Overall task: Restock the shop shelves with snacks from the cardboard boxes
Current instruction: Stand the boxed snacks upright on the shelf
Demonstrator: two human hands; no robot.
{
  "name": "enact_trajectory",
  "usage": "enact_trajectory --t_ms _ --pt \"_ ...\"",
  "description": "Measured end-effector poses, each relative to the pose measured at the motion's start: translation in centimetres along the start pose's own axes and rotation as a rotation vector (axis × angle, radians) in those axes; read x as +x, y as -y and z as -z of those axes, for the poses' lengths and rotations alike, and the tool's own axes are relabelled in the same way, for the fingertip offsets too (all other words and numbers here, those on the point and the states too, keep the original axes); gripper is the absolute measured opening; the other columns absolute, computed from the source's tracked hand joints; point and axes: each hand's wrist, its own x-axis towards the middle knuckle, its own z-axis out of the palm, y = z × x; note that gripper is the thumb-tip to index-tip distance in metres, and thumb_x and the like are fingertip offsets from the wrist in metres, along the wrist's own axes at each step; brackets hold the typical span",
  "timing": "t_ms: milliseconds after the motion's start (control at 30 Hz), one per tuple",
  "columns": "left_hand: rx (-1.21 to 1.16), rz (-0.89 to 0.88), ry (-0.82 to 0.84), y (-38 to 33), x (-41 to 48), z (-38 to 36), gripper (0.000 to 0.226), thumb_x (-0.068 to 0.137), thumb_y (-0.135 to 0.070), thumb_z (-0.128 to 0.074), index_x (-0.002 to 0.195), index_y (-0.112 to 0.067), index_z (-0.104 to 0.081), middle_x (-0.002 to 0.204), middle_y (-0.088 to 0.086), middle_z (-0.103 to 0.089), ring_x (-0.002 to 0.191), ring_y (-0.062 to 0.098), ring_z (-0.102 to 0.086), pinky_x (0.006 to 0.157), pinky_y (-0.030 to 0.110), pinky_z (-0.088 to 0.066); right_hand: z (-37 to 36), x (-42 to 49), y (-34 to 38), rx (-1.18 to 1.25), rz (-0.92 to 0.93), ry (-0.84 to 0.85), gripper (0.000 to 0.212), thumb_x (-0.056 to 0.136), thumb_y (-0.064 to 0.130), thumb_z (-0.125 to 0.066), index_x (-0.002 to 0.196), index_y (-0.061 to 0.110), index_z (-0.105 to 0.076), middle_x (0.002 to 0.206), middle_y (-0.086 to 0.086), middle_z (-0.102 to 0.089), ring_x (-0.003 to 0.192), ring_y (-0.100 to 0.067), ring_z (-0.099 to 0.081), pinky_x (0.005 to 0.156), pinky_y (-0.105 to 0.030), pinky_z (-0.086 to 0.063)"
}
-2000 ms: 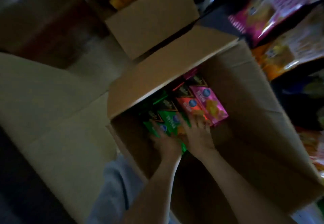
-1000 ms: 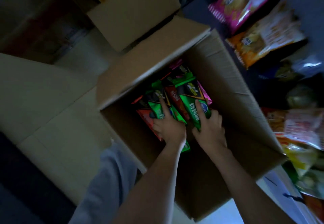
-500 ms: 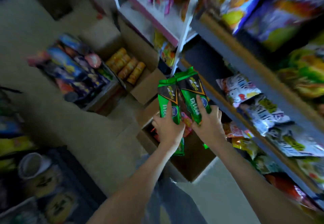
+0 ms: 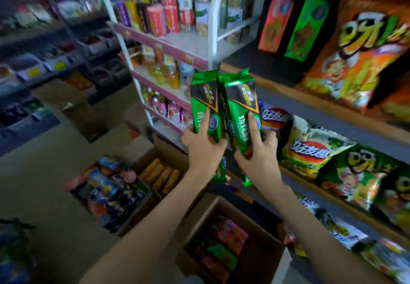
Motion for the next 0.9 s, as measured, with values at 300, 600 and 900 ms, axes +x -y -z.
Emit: enact_trajectory --t_ms 300,600,900 --pt "-0.128 -0.344 0.128 -7.2 9.3 2.6 0.080 0.082 -0.023 -0.068 0.147 -0.044 -0.027 0.131 0.010 -0.034 0.121 0.017 -0.028 0.082 0.011 -0.020 3.1 8.5 4.6 0.055 -0.044 -0.349 0.084 0.084 0.021 -0.071 0.152 0.029 -0.023 0.098 -0.002 -0.034 0.088 -0.022 -0.043 0.078 -0.029 -0.043" --pt "-0.172 -0.323 0.403 -10.9 18.4 2.8 0.080 0.062 -0.034 -0.063 0.139 -0.043 -0.044 0.066 0.001 -0.051 0.070 0.034 -0.059 0.071 0.037 -0.052 4.4 16.3 5.5 0.837 -0.551 -0.420 0.064 0.074 0.028 -0.079 0.131 0.034 -0.050 0.116 -0.002 -0.069 0.100 -0.026 -0.069 0.088 -0.049 -0.055" --pt "-0.262 -0.370 0.458 -14.5 22.9 0.1 0.082 0.066 -0.028 -0.061 0.142 -0.047 -0.035 0.109 0.027 -0.058 0.096 0.046 -0.058 0.070 0.039 -0.053 4.6 22.5 3.4 0.592 -0.630 -0.671 0.068 0.080 0.032 -0.066 0.138 0.035 -0.030 0.135 -0.006 -0.036 0.113 -0.029 -0.052 0.093 -0.047 -0.052"
